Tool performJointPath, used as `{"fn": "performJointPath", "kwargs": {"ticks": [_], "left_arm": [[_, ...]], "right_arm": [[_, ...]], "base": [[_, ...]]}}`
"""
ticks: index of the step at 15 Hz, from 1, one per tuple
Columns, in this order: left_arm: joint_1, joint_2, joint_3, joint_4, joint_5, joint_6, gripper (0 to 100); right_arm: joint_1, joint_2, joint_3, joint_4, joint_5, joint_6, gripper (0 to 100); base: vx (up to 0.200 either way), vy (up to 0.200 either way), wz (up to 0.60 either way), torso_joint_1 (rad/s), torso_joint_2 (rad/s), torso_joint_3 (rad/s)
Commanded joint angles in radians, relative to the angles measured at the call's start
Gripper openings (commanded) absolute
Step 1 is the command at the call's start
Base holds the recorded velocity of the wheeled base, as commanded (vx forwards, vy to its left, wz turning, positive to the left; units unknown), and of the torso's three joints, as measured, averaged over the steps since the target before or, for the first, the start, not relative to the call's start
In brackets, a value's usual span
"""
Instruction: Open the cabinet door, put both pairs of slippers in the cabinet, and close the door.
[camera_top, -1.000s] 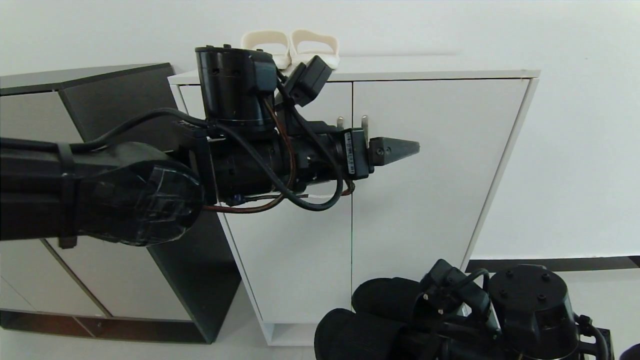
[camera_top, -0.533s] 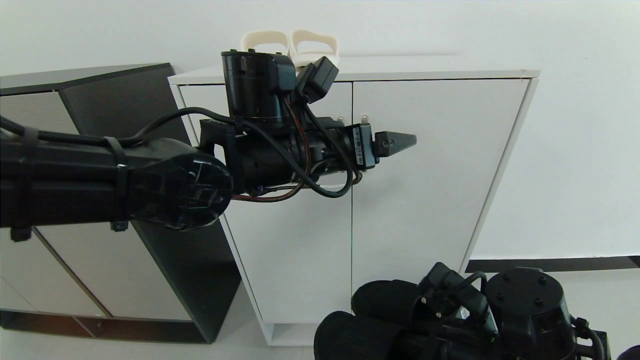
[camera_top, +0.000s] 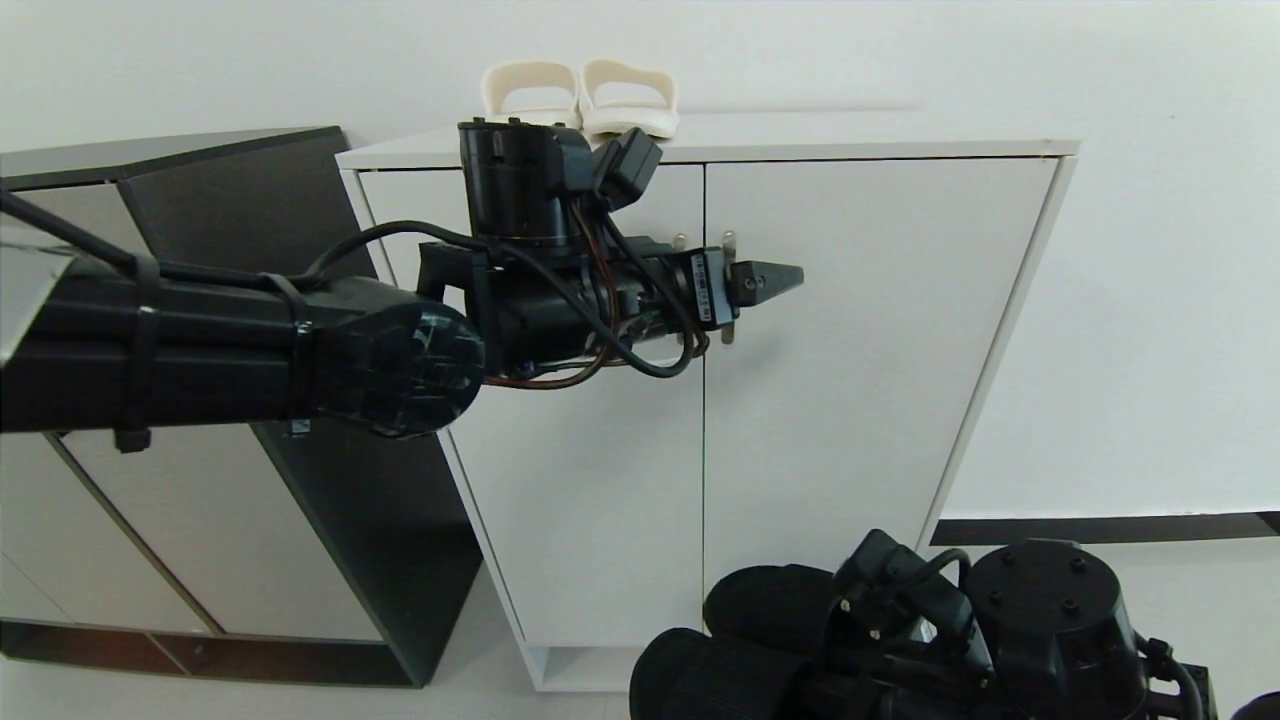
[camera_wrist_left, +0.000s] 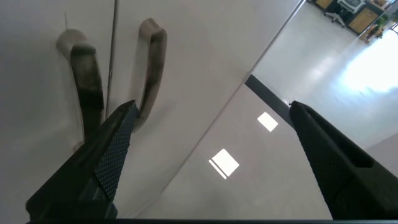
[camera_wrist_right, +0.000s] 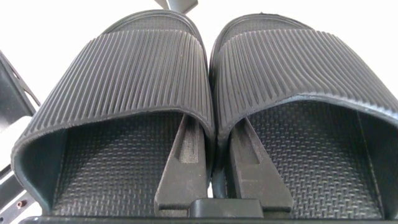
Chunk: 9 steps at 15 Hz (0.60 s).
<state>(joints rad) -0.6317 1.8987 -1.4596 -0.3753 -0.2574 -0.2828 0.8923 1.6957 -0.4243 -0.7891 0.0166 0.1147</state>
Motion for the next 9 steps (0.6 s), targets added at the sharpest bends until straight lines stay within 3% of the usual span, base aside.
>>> {"fn": "performJointPath", "kwargs": {"ticks": [1, 7, 8, 9], "left_arm": [[0.006, 0.034, -0.018, -0.001, 0.0, -0.003, 100], [0.006, 0.106, -0.081, -0.037, 0.0, -0.01, 100], [0.006, 0.111, -0.094, -0.037, 0.0, -0.015, 0], [0.006, 0.112, -0.097, -0.037, 0.0, -0.015, 0]], "right_arm": [[0.0, 0.01, 0.001, -0.001, 0.0, 0.0, 0], [0.0, 0.035, 0.016, -0.035, 0.002, 0.0, 0], [0.0, 0.042, 0.024, -0.053, 0.0, 0.0, 0], [0.0, 0.045, 0.035, -0.073, -0.001, 0.0, 0]], "base": [[0.0, 0.0, 0.0, 0.0, 0.0, 0.0], [0.0, 0.0, 0.0, 0.0, 0.0, 0.0], [0.0, 0.0, 0.0, 0.0, 0.0, 0.0], [0.0, 0.0, 0.0, 0.0, 0.0, 0.0]]}}
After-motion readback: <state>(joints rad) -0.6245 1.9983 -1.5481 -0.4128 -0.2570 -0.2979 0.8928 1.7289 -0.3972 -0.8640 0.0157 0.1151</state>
